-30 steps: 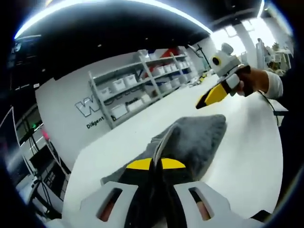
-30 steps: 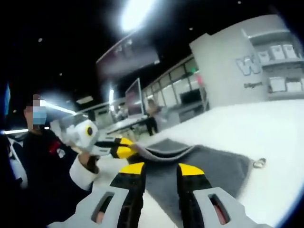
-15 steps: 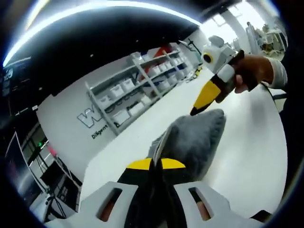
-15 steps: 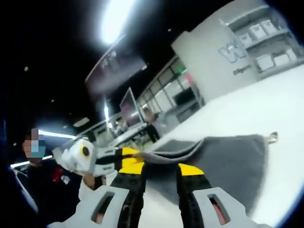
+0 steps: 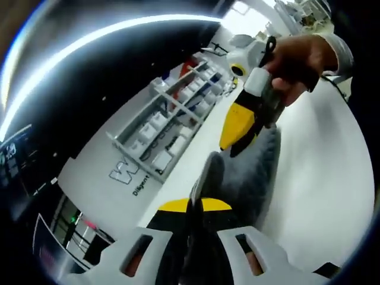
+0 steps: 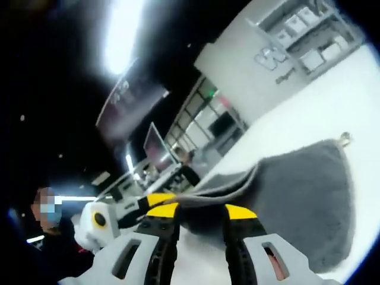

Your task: Open the folded towel by lifting each exposed corner and separating the folded layers until the towel lies flat within the target outline without major curled edges

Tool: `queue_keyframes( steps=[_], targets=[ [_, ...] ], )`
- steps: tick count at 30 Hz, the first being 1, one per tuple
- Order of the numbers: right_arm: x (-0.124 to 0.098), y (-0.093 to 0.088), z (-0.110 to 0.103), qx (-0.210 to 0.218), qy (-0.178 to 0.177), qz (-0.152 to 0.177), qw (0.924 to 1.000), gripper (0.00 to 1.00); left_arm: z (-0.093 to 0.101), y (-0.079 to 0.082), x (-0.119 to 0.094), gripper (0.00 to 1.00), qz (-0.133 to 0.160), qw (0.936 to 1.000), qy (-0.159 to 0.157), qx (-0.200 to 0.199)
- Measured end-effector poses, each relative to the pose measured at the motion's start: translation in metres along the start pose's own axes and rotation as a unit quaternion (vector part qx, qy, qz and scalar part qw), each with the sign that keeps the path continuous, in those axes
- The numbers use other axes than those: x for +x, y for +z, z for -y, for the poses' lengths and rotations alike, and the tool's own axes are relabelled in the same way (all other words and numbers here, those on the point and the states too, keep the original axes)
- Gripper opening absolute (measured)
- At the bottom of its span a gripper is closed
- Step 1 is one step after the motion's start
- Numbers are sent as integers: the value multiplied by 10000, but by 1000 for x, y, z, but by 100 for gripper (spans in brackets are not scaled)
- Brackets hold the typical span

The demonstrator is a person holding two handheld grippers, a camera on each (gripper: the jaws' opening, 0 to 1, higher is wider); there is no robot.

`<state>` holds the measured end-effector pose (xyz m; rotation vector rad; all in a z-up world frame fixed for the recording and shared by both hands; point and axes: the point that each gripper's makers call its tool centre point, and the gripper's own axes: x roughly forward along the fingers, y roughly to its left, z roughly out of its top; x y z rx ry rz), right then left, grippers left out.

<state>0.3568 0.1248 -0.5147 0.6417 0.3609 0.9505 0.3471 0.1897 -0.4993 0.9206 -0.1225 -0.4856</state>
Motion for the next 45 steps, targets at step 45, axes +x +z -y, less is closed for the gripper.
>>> queue_keyframes(
  steps=[45],
  targets=[
    [1,-12,-2,1378,-102,469,9893,7,3,11,2,4,166,9853,375,1657]
  ],
)
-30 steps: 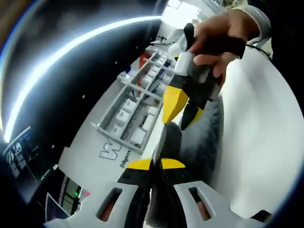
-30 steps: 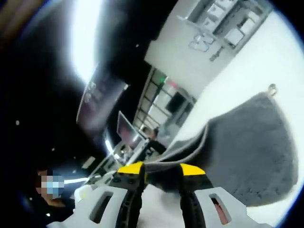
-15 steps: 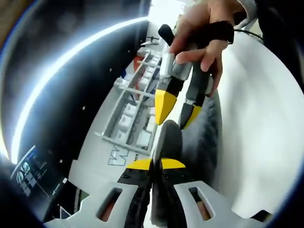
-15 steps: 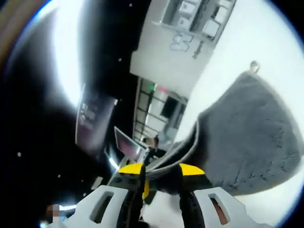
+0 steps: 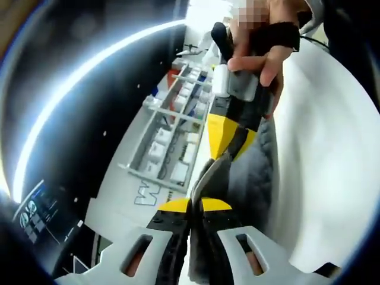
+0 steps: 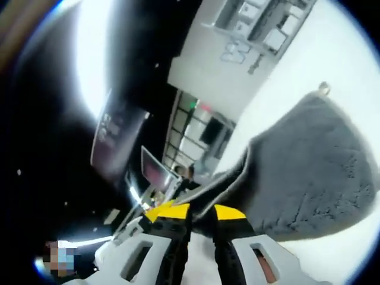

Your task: Open the folded towel by lifting each exposed corner and separating the folded layers until the towel lies flat within the target outline without major curled edges

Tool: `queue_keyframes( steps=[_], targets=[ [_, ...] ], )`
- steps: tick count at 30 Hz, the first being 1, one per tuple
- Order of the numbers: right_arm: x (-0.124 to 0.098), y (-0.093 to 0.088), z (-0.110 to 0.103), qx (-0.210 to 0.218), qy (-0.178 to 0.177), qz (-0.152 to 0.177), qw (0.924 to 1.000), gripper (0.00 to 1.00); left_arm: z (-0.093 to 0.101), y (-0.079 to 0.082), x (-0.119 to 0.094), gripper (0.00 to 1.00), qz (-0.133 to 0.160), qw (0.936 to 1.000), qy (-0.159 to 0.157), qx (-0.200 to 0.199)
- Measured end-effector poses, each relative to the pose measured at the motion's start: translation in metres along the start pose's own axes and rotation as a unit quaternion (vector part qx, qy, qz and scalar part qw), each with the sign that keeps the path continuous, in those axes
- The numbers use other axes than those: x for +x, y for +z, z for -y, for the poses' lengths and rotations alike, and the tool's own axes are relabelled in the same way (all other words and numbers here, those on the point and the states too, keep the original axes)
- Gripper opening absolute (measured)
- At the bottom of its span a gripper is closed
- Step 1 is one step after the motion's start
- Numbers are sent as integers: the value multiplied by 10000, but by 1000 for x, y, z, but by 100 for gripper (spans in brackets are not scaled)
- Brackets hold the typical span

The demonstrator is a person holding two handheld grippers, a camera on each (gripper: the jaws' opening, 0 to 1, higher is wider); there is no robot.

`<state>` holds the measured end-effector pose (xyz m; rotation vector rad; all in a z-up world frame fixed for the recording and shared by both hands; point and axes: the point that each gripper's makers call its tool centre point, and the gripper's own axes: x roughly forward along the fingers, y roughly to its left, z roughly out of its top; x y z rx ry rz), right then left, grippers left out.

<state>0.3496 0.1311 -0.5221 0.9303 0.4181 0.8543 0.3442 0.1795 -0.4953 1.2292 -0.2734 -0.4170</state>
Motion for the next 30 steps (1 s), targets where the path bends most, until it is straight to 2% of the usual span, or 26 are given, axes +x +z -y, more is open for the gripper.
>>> queue_keyframes(
  steps=[7,9,13,17,20,25,26,27,28,30],
  targets=[
    [-2,2,-3,-262,41,81,9996,0,2,4,0,4,52,10000,-47,-32],
    [-3,3,-4,-334,66,100,9994,0,3,4,0,4,56,9999,-72,-49],
    [-4,4,-6,-512,124,92,9986,0,4,5,0,5,81,9998,-56,177],
    [-4,4,-9,-719,171,61,9972,0,3,5,0,6,108,9998,-79,130],
    [-5,8,-8,-1160,94,137,9931,0,5,13,-3,7,344,9989,-245,-210],
    [-6,9,-10,-1414,59,135,9898,0,6,11,-2,10,448,9976,-372,-373],
    [-7,10,-8,-1595,-4,161,9871,0,8,14,-3,11,547,9962,-452,-507],
    [-7,10,-9,-1635,-18,142,9864,0,10,20,-4,12,702,9933,-555,-732],
    [-8,10,-9,-1693,-12,136,9855,0,10,23,-6,12,785,9919,-609,-790],
    [-8,10,-10,-1794,-16,124,9837,0,11,23,-7,12,796,9903,-703,-891]
  ],
)
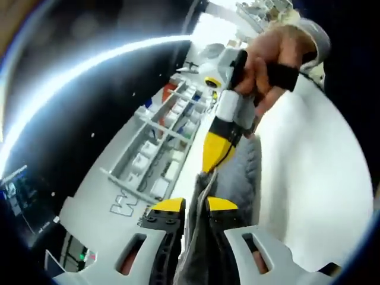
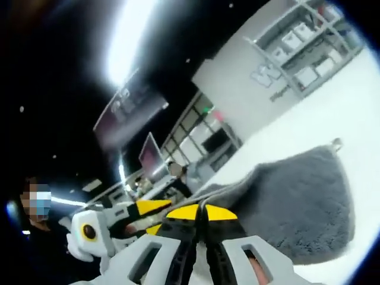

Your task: Open the folded towel by lifting each exposed corner and separating the folded layers until the towel lies flat within the target outline without major curled edges

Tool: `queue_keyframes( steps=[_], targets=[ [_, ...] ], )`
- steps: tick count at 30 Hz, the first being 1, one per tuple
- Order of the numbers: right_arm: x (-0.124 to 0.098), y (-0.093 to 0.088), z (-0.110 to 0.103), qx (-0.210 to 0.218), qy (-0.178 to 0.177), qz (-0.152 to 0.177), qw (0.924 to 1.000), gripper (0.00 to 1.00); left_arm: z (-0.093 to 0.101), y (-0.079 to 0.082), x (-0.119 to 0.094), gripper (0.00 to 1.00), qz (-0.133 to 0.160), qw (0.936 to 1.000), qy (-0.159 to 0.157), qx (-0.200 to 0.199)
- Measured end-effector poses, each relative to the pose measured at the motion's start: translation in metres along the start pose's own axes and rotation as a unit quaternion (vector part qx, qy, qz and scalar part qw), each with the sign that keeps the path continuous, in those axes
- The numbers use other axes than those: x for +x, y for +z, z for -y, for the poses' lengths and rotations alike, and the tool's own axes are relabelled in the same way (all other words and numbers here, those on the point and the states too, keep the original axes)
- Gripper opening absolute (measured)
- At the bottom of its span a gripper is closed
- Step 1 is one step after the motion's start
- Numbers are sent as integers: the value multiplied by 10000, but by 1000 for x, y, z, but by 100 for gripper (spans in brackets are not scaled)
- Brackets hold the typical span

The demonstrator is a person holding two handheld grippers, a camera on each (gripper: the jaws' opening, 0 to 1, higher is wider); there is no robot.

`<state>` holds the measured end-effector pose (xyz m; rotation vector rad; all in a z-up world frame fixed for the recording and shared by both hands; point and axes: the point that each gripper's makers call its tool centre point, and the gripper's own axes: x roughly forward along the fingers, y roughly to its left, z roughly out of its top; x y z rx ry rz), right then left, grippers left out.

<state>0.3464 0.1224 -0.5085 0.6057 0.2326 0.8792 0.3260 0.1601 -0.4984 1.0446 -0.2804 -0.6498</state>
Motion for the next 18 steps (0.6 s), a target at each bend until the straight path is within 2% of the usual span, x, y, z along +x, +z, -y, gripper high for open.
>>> queue_keyframes(
  steps=[4,6,12,14,18],
  targets=[
    [0,-2,-4,-448,59,-111,9989,0,-1,9,-2,14,214,9995,-27,-242],
    [0,-2,-4,-842,31,-121,9964,0,-2,11,-3,14,232,9993,-34,-285],
    [-2,-1,-7,-1138,27,-129,9934,0,-2,17,-5,16,493,9971,-130,-566],
    [-2,-1,-7,-1319,14,-123,9912,0,-3,18,-5,16,531,9967,-123,-601],
    [-1,-2,-9,-1412,67,-136,9899,0,-5,20,-6,16,619,9954,-109,-726]
  ],
)
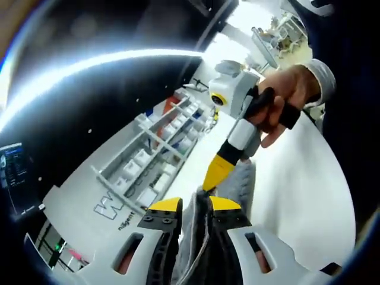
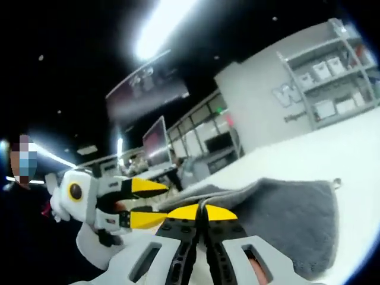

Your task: Open the folded towel by lifting each exposed corner and separating the folded layers until the towel lies flat within the target outline without major curled edges

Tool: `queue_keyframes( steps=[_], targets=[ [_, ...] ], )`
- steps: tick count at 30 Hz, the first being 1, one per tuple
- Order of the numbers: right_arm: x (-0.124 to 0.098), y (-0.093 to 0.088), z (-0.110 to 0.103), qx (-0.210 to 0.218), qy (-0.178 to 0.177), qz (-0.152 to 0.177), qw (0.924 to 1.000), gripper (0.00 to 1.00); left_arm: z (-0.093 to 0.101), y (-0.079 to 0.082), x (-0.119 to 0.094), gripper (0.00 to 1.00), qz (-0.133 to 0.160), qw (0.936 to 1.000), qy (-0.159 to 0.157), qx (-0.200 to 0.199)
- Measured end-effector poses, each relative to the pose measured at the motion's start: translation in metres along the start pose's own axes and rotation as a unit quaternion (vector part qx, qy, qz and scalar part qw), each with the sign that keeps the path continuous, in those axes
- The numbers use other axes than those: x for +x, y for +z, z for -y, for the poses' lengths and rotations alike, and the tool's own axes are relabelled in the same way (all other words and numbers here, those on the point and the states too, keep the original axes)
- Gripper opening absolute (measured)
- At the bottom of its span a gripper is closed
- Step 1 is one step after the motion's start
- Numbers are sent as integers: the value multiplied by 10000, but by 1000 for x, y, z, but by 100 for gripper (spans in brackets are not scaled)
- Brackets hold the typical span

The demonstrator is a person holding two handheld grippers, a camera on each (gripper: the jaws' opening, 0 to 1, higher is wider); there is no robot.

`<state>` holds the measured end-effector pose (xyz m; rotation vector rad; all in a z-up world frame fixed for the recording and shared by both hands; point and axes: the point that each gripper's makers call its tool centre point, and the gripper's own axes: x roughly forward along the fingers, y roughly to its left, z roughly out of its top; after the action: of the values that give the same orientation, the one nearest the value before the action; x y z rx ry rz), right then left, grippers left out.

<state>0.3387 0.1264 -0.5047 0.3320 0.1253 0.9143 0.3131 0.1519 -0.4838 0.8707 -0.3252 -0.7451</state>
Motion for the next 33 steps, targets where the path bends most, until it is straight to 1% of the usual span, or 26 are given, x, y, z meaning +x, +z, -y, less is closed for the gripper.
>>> queue_keyframes(
  steps=[1,3,5,9,12,14,15,16,17,19,25,27,30,33],
  targets=[
    [0,0,-1,-38,12,4,10000,0,0,-1,0,16,-6,10000,16,-18],
    [0,1,-2,-59,46,23,10000,0,-2,-7,1,16,-167,9998,70,61],
    [-1,2,-5,-133,85,24,9999,0,-2,-11,2,16,-245,9996,88,69],
    [-2,3,-9,-294,163,28,9994,0,-4,-13,3,16,-252,9996,122,-82],
    [-2,4,-13,-248,253,36,9994,0,-1,-16,4,16,-276,9995,65,-141],
    [-2,4,-14,-232,285,30,9993,0,2,-18,5,14,-307,9993,14,-205],
    [-2,4,-15,-215,305,29,9993,0,3,-19,5,11,-326,9992,-11,-235],
    [-2,4,-15,-200,328,37,9993,0,4,-20,6,6,-345,9991,-28,-248],
    [-3,4,-16,-170,368,57,9992,0,5,-20,6,4,-367,9990,-45,-261],
    [-3,4,-17,-124,406,58,9991,0,9,-20,7,4,-360,9989,-112,-281],
    [-3,2,-18,13,512,65,9987,0,15,-21,9,4,-390,9984,-244,-324],
    [-4,3,-20,59,571,96,9983,0,17,-20,9,7,-358,9982,-300,-373],
    [-5,5,-24,120,698,131,9974,0,15,-18,9,12,-301,9985,-261,-387],
    [-5,5,-27,184,791,150,9966,0,16,-17,8,12,-236,9983,-284,-443]
  ],
)
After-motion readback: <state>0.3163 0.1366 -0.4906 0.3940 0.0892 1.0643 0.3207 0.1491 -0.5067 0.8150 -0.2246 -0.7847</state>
